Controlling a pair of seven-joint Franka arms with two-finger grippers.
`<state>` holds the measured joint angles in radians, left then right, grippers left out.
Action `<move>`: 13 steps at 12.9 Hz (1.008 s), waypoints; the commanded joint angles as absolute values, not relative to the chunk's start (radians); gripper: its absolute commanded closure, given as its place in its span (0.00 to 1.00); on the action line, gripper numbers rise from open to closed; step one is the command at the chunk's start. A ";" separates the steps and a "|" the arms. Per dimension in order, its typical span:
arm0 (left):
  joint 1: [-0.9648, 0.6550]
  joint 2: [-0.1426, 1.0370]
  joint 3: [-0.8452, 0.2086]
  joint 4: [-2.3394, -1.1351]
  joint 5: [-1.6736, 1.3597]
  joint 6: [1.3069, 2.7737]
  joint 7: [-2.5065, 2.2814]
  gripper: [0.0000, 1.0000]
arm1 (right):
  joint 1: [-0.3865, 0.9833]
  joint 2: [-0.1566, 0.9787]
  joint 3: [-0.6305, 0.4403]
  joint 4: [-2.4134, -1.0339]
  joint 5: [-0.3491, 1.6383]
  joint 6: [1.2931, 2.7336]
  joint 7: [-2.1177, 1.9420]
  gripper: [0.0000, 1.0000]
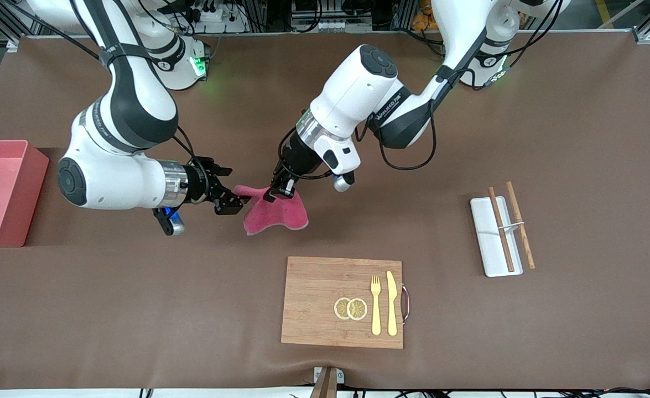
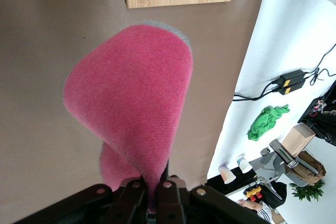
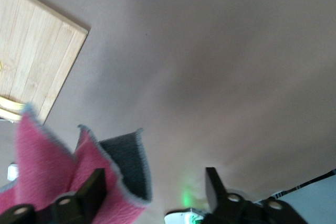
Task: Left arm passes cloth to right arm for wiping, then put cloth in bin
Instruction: 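Grasp the cloth with the right gripper and open the left gripper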
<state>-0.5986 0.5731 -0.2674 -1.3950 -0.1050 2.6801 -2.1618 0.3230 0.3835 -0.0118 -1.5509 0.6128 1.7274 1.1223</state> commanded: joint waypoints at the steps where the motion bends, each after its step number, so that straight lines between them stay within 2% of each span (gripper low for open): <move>1: -0.603 0.554 -0.265 -1.405 -0.123 2.674 -2.164 1.00 | 0.334 0.359 -0.015 -1.571 0.684 1.740 1.144 0.69; 2: -0.606 0.560 -0.265 -1.407 -0.123 2.674 -2.164 1.00 | 0.337 0.359 -0.015 -1.569 0.686 1.744 1.144 0.82; 3: -0.606 0.561 -0.267 -1.407 -0.121 2.674 -2.164 1.00 | 0.344 0.359 -0.017 -1.569 0.684 1.746 1.144 1.00; 11: -0.611 0.568 -0.268 -1.408 -0.118 2.674 -2.163 1.00 | 0.334 0.360 -0.021 -1.552 0.661 1.738 1.126 1.00; 12: -0.611 0.566 -0.268 -1.408 -0.120 2.674 -2.164 0.66 | 0.337 0.360 -0.021 -1.554 0.625 1.735 1.121 1.00; 13: -0.611 0.558 -0.268 -1.408 -0.115 2.669 -2.164 0.14 | 0.344 0.360 -0.020 -1.554 0.579 1.732 1.109 1.00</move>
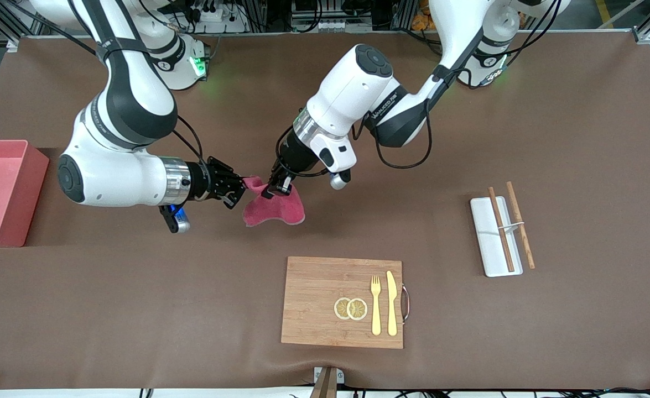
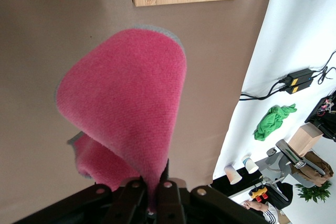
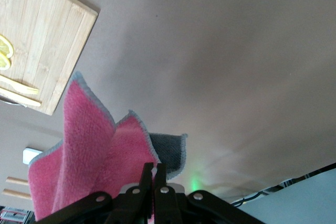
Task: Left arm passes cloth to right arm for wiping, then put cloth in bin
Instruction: 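Grasp the cloth with the right gripper and open the left gripper, then move the cloth toward the pink bin while the left gripper withdraws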
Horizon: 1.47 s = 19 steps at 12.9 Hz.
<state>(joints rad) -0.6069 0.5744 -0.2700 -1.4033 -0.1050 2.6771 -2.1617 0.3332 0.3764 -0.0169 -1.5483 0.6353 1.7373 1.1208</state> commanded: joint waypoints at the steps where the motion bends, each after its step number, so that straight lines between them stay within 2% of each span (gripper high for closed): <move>1: -0.604 0.549 -0.265 -1.407 -0.112 2.636 -2.163 0.00 | 0.344 0.360 -0.020 -1.555 0.557 1.726 1.103 1.00; 5: -0.516 0.460 -0.271 -1.376 -0.126 2.385 -2.102 0.00 | 0.321 0.373 -0.021 -1.568 0.497 1.658 0.987 1.00; 9: -0.390 0.375 -0.278 -1.301 -0.152 2.033 -1.829 0.00 | 0.279 0.423 -0.023 -1.649 0.307 1.647 0.769 1.00; 13: -0.235 0.285 -0.267 -1.304 -0.170 1.789 -1.477 0.00 | 0.083 0.526 -0.026 -1.649 0.163 1.680 0.371 1.00; 17: -0.025 0.215 -0.259 -1.327 -0.160 1.591 -0.977 0.00 | -0.128 0.528 -0.025 -1.637 -0.055 1.701 0.116 1.00; 19: 0.055 0.199 -0.268 -1.357 -0.076 1.546 -0.811 0.00 | -0.219 0.528 -0.025 -1.637 -0.167 1.744 0.027 1.00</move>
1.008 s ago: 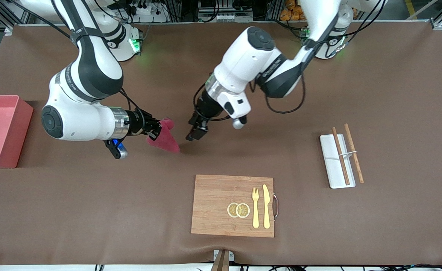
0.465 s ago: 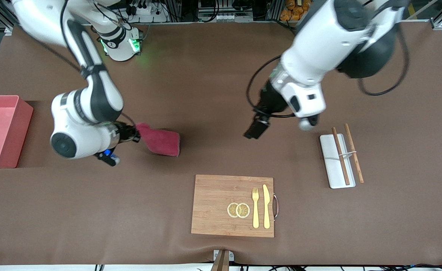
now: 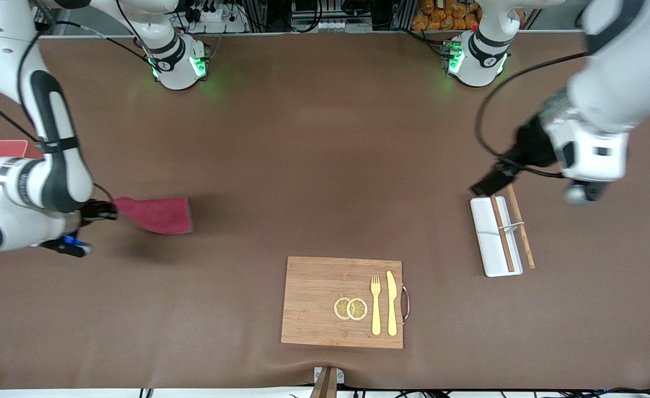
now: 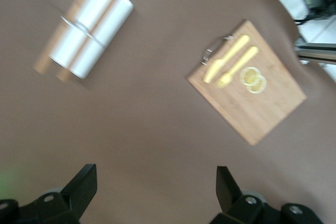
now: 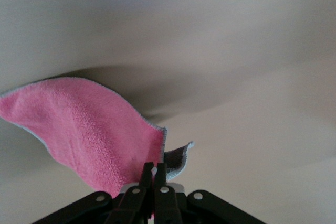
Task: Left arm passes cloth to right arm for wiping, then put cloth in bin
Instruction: 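Move the cloth toward the pink bin while the left gripper withdraws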
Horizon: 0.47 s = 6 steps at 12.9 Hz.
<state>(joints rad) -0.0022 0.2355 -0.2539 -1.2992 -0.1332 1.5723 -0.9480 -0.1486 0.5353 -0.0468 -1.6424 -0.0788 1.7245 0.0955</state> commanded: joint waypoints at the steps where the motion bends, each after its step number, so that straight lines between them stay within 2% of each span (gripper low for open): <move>1: 0.080 0.195 -0.267 -1.377 -0.040 1.546 -0.720 0.00 | -0.257 0.526 -0.025 -1.634 -0.211 1.749 -0.021 1.00; 6: 0.282 0.225 -0.268 -1.424 0.058 1.588 -0.323 0.00 | -0.377 0.482 -0.026 -1.577 -0.356 1.729 -0.245 1.00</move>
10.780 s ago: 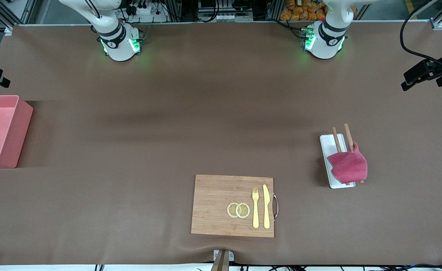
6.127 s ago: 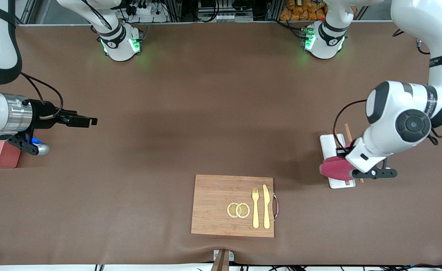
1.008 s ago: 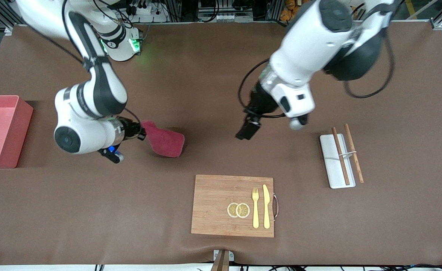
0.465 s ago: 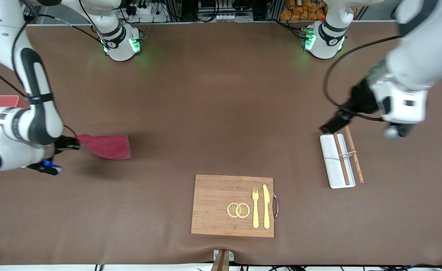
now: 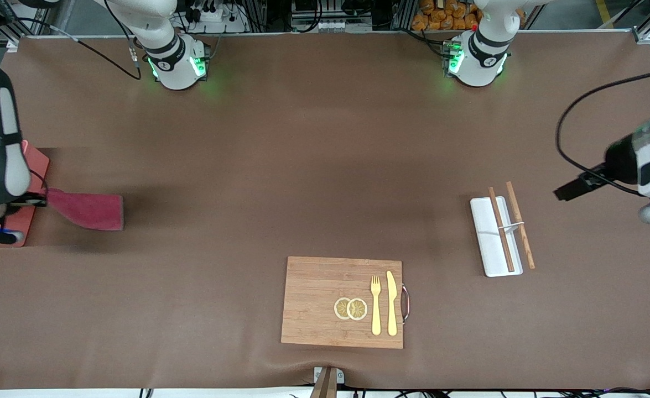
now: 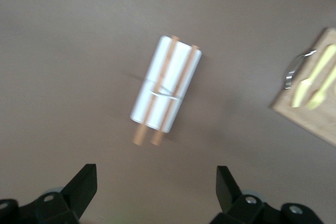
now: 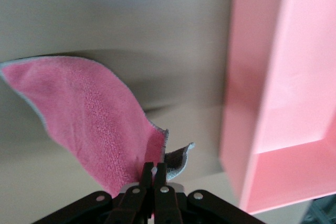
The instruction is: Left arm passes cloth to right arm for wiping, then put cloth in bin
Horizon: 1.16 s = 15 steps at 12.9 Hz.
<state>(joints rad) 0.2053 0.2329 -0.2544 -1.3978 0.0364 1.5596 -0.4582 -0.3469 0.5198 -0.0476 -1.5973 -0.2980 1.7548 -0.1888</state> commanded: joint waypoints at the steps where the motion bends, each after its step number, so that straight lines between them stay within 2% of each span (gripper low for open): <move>1: 0.293 0.232 -0.264 -1.424 0.073 1.589 -0.286 0.00 | -0.370 0.460 -0.025 -1.563 -0.391 1.697 -0.242 1.00; 3: 0.314 0.226 -0.262 -1.416 0.100 1.591 -0.252 0.00 | -0.336 0.457 -0.020 -1.519 -0.417 1.625 -0.229 1.00; 7: 0.318 0.183 -0.259 -1.413 0.103 1.583 -0.161 0.00 | -0.334 0.544 -0.018 -1.534 -0.375 1.689 -0.189 1.00; 12: 0.390 0.163 -0.261 -1.413 0.103 1.574 0.001 0.00 | -0.186 0.610 -0.018 -1.534 -0.041 1.706 -0.108 1.00; 15: 0.396 0.141 -0.273 -1.413 0.098 1.531 0.006 0.00 | -0.063 0.644 -0.018 -1.536 0.090 1.782 0.032 1.00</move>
